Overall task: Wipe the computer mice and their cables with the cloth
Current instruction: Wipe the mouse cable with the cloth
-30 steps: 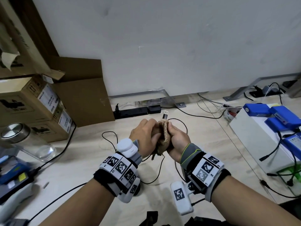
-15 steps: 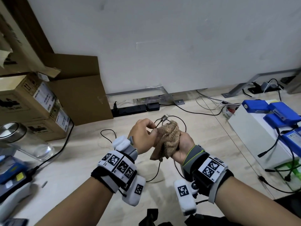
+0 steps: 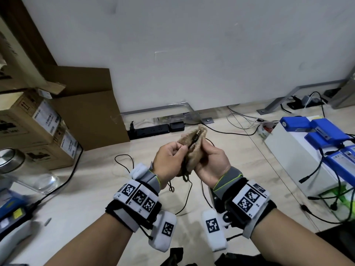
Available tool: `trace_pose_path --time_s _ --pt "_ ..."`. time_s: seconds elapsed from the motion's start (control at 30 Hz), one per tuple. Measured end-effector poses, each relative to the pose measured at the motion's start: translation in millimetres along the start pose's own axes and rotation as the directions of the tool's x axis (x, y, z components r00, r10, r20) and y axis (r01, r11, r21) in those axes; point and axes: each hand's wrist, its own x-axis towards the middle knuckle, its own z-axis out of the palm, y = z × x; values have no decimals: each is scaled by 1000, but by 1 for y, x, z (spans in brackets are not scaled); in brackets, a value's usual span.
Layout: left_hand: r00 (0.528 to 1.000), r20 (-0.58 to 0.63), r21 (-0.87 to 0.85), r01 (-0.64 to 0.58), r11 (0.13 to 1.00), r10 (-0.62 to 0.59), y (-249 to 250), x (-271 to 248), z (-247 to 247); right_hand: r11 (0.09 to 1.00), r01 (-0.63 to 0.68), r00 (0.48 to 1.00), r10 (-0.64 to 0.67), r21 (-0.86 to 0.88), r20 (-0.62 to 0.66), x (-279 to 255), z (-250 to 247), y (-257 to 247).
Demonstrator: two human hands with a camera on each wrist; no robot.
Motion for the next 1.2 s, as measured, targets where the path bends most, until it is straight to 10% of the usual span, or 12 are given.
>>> trace_pose_path --time_s 0.13,0.27,0.43,0.63,0.8,1.03,1.2 --pt "1000 0 28 -28 999 28 -1 -1 4 881 264 941 -324 -393 -94 4 8 17" --pt "996 26 227 -90 970 87 -2 -5 11 705 234 814 -518 -670 -261 20 2 19" --pt "996 67 373 -87 924 66 -6 1 14 848 175 785 -427 -501 -449 29 5 8" --pt "994 102 453 -87 887 45 -11 -4 13 710 13 750 -473 -704 -463 27 -7 9" --pt "982 112 642 -187 744 150 -9 -8 0 916 2 678 -295 -400 -673 21 -16 -13" --pt "911 169 700 -379 605 375 -17 -7 -17 999 43 902 -25 33 -432 24 -32 -7" --pt "910 199 717 -388 579 363 -19 -8 -25 991 -31 964 -5 -130 -266 16 -15 18"
